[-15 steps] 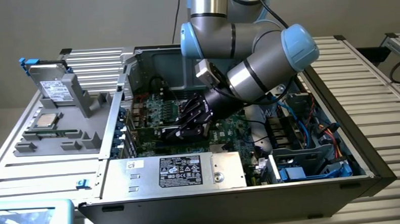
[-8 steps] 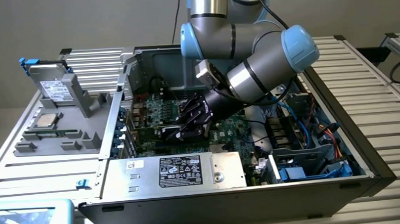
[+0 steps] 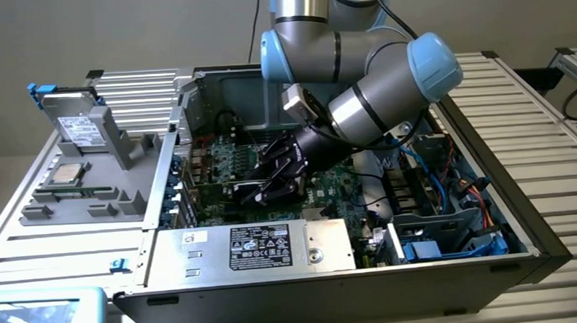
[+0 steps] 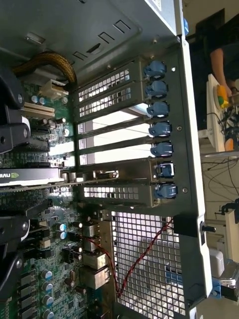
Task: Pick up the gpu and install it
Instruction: 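Insert the gpu into the slot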
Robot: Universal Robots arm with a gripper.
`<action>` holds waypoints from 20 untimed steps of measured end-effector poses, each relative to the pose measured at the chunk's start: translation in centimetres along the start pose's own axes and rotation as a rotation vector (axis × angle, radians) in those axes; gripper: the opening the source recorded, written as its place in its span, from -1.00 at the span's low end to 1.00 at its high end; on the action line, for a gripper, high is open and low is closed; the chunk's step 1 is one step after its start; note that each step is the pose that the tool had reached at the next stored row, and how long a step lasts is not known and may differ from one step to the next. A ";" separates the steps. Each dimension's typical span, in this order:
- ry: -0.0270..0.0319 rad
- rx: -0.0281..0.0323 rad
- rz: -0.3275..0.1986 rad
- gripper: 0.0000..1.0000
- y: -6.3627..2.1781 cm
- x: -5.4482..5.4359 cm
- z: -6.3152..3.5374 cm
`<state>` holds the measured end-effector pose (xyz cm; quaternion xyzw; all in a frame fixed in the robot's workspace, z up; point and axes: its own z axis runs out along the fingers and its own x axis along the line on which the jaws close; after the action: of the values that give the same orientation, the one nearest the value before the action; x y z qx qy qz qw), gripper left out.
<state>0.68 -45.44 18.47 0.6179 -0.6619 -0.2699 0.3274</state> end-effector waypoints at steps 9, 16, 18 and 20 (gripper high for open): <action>-0.0002 0.0019 0.000 0.27 0.29 0.1 -0.35; -0.0031 0.0018 -0.003 0.27 0.33 0.1 -0.39; -0.0039 0.0018 -0.004 0.27 0.33 0.1 -0.39; -0.0046 0.0017 -0.005 0.27 0.34 0.1 -0.39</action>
<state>0.76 -45.48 18.98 0.6193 -0.6613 -0.2716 0.3247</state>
